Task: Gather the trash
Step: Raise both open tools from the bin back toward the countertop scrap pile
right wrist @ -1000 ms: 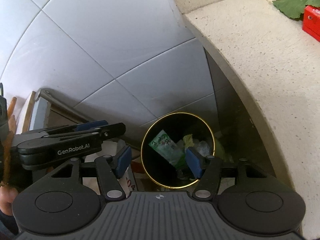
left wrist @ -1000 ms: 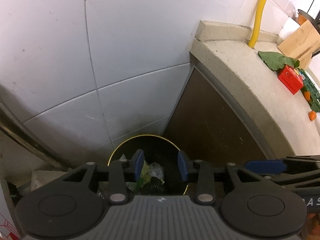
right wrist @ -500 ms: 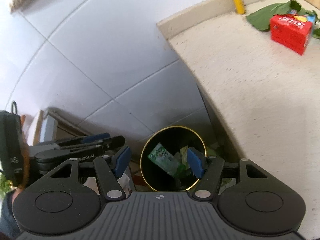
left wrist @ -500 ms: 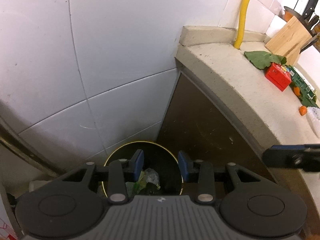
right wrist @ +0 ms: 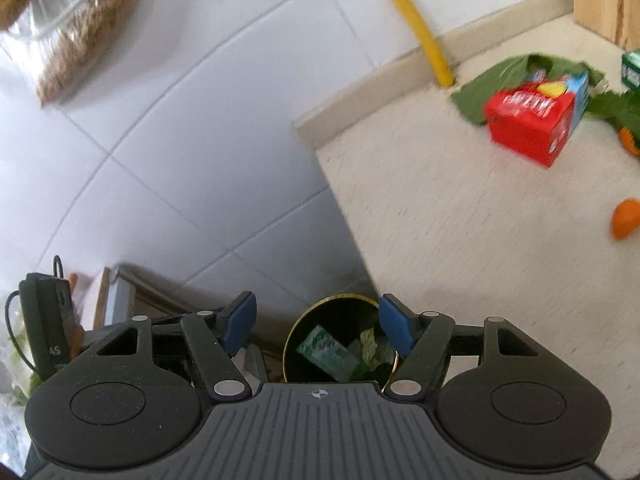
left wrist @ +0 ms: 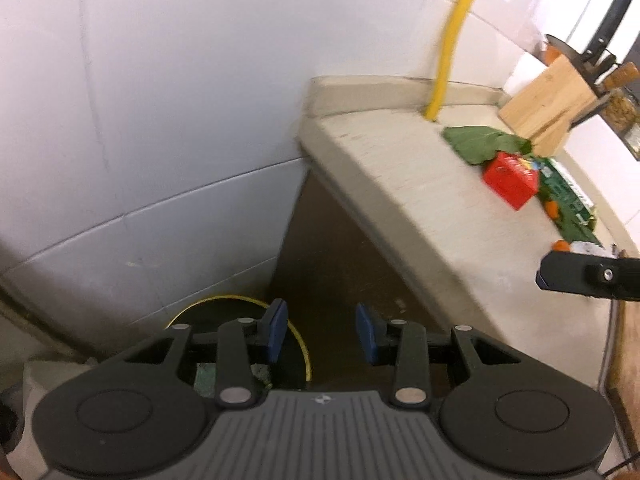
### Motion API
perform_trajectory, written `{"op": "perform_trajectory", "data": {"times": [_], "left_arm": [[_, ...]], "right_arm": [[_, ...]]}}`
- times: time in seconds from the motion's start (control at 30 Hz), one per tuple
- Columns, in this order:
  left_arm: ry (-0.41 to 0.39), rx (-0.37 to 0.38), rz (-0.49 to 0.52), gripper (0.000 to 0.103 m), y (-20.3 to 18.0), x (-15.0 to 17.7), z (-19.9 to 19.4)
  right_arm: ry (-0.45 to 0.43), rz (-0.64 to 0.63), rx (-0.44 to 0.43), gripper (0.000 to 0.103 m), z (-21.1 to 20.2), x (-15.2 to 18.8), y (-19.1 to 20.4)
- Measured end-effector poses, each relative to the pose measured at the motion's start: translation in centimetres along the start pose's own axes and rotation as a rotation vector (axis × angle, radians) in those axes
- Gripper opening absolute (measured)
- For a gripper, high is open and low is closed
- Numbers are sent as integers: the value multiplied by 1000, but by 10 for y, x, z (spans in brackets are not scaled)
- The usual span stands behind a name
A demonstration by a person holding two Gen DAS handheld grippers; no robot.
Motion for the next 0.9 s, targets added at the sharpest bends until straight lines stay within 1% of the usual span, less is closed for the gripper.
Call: {"op": "perform_trajectory", "data": {"times": [0.07,0.17,0.23,0.33,0.47,0.67,0.9], "left_arm": [[-8,15,21,33,-12,-8,-2],[-24,46,44,34,-29,-22,-4],[-35,63,59,38,-39,-30,-4],[-48,84,89,38,-55,-41,1],[-35,102,125,38,-73,-50,12],[-12,145,143,38,-97,-58,20],[-4,210,224,38,-147,-68,34]], "right_arm": [[-25,1,3,75,-9,-6,-6],[-68,11,20,78,-24,-13,-20],[-92,21,41,78,-34,-18,-31],[-122,47,75,78,-47,-24,-51],[-153,87,111,79,-61,-27,-74],[-166,116,147,80,-69,-29,-98],[-198,129,218,80,-89,-35,-125]]}}
Point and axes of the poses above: each gripper's, at about its wrist camera, not at the fingertips, and z roughly the way its jaws point, y to its left, x to its underside, the point moved 6 cm from there along z, roughly the way its jaws point
